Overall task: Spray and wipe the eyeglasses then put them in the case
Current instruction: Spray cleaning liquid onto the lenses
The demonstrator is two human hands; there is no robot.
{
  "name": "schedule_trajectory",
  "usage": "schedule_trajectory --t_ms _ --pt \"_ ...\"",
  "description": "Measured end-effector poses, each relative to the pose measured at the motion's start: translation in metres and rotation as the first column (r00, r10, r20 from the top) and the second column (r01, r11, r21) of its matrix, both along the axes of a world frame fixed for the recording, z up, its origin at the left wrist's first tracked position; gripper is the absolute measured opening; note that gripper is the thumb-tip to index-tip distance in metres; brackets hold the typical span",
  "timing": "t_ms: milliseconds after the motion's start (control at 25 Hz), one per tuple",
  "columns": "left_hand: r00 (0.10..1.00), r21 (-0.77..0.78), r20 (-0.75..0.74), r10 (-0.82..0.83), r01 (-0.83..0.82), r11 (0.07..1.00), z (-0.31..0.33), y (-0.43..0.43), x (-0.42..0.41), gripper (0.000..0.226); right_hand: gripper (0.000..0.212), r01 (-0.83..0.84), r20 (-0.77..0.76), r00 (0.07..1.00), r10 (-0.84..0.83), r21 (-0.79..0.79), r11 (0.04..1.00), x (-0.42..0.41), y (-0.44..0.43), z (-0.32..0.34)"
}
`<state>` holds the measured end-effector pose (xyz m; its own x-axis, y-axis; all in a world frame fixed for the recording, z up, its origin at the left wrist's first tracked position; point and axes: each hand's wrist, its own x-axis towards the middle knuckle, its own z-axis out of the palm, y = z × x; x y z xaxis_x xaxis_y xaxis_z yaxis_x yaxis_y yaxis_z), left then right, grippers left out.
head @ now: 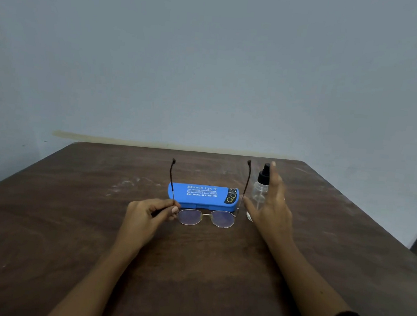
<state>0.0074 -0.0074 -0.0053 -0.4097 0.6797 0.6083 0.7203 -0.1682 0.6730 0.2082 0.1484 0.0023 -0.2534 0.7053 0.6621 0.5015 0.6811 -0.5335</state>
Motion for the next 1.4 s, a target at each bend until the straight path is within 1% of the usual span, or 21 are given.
schedule_trajectory --t_ms 120,200,320,400,520,640,760,840,920,960,1040,1120,1240,1400 --pt "1.000 -0.004 0.002 0.012 -0.012 1.000 0.000 0.000 -0.001 0.013 0.094 -0.059 -0.026 0.998 0.057 -0.063 0.996 -0.002 0.000 0.001" --pt "1.000 -0.014 -0.014 0.019 -0.019 1.000 0.000 -0.001 -0.001 0.013 0.095 -0.065 -0.089 0.994 0.061 -0.052 0.996 -0.002 -0.002 0.001" --pt "0.999 0.001 -0.019 0.030 -0.030 1.000 0.002 -0.001 -0.001 0.014 0.094 -0.063 -0.232 0.971 0.054 -0.030 0.998 0.002 -0.009 0.000" --pt "0.998 0.029 -0.036 0.043 -0.042 0.999 0.003 -0.001 0.000 0.014 0.089 -0.022 -0.318 0.948 0.009 -0.037 0.999 0.009 -0.015 -0.001" --pt "0.997 0.072 -0.057 0.055 -0.051 0.996 0.003 -0.001 0.000 0.015 0.073 0.008 -0.391 0.920 -0.033 -0.065 0.998 0.015 -0.034 0.003" --pt "0.995 0.106 -0.064 0.079 -0.071 0.992 0.001 0.001 -0.002 0.015 0.066 -0.043 -0.470 0.883 -0.009 -0.101 0.994 0.018 -0.063 0.008" --pt "0.991 0.142 -0.077 0.108 -0.096 0.985 0.001 0.003 -0.002 0.014 0.067 -0.121 -0.526 0.848 0.070 -0.064 0.991 0.017 -0.092 0.010" --pt "0.990 0.153 -0.076 0.117 -0.104 0.983 0.002 0.003 -0.002 0.014 0.070 -0.233 -0.468 0.864 0.186 -0.044 0.971 0.013 -0.106 0.011" --pt "0.989 0.159 -0.076 0.124 -0.111 0.981 0.002 0.003 -0.001 0.014 0.079 -0.363 -0.325 0.890 0.318 -0.085 0.928 0.002 -0.115 0.014" --pt "0.989 0.163 -0.074 0.131 -0.117 0.980 0.002 0.003 -0.001 0.014 0.082 -0.406 -0.241 0.898 0.368 -0.136 0.904 -0.004 -0.118 0.017" --pt "0.988 0.171 -0.064 0.144 -0.131 0.977 0.002 0.002 -0.001 0.014 0.082 -0.445 -0.114 0.895 0.430 -0.257 0.858 -0.018 -0.119 0.021" --pt "0.985 0.174 -0.062 0.158 -0.146 0.974 0.001 0.002 -0.002 0.014 0.074 -0.431 -0.038 0.894 0.446 -0.339 0.836 -0.030 -0.118 0.023" --pt "0.985 0.176 -0.075 0.156 -0.141 0.974 0.001 0.004 -0.003 0.014 0.064 -0.384 0.003 0.908 0.420 -0.397 0.834 -0.041 -0.115 0.024" --pt "0.984 0.186 -0.081 0.156 -0.139 0.973 0.001 0.005 -0.003 0.015 0.058 -0.372 -0.011 0.915 0.403 -0.405 0.835 -0.045 -0.109 0.022"
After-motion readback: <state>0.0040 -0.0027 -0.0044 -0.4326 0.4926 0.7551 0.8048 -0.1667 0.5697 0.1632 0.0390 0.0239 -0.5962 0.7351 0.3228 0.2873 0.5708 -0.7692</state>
